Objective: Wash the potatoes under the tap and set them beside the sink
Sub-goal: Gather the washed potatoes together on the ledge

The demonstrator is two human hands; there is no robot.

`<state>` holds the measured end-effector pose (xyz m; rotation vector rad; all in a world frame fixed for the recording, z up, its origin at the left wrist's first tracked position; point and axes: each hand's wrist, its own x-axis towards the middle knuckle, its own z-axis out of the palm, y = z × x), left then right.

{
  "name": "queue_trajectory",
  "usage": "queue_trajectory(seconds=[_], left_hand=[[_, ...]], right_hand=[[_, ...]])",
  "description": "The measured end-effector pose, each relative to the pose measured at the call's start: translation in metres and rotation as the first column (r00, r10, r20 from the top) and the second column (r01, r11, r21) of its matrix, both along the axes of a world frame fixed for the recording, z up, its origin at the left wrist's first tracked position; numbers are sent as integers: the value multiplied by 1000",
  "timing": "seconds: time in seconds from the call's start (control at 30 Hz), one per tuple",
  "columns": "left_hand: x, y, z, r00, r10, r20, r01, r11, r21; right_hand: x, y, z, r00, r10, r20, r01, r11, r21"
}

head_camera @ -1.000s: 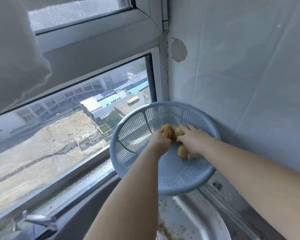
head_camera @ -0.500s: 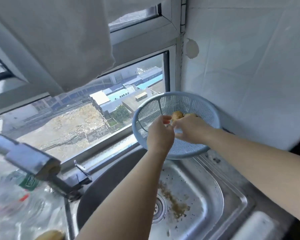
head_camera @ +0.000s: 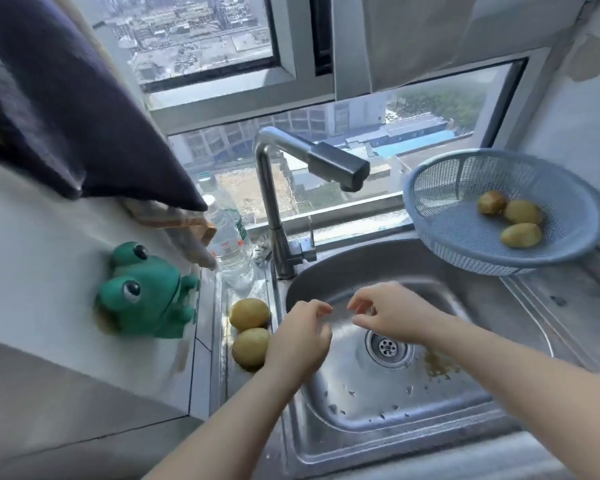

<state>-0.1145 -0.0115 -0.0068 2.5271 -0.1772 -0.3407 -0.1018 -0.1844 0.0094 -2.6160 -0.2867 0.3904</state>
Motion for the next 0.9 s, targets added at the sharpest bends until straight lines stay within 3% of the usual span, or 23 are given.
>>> queue_trajectory(seconds=[0.13, 0.27, 0.57, 0.67, 0.9], left_hand=[[-10, 41, -7, 995, 95, 0, -93, 974, 208], [-15, 65, -20, 987, 129, -96, -93, 944, 318], [-20, 78, -35, 999, 42, -11, -32, 883, 469], [-17, 81, -34, 998, 58, -19, -42, 867, 496], [-13, 88, -45, 996, 19, 91, -68, 815, 576]], right_hand=[[4, 56, -23, 988, 134, -79, -131, 991, 39], [21, 93, -38, 969, 244, -44, -244, 970, 10], [70, 148, -61, 802, 579, 145, -524, 799, -295], [77, 159, -71, 791, 595, 138, -526, 779, -342], [82, 167, -85, 832, 513, 210, -464, 852, -241]])
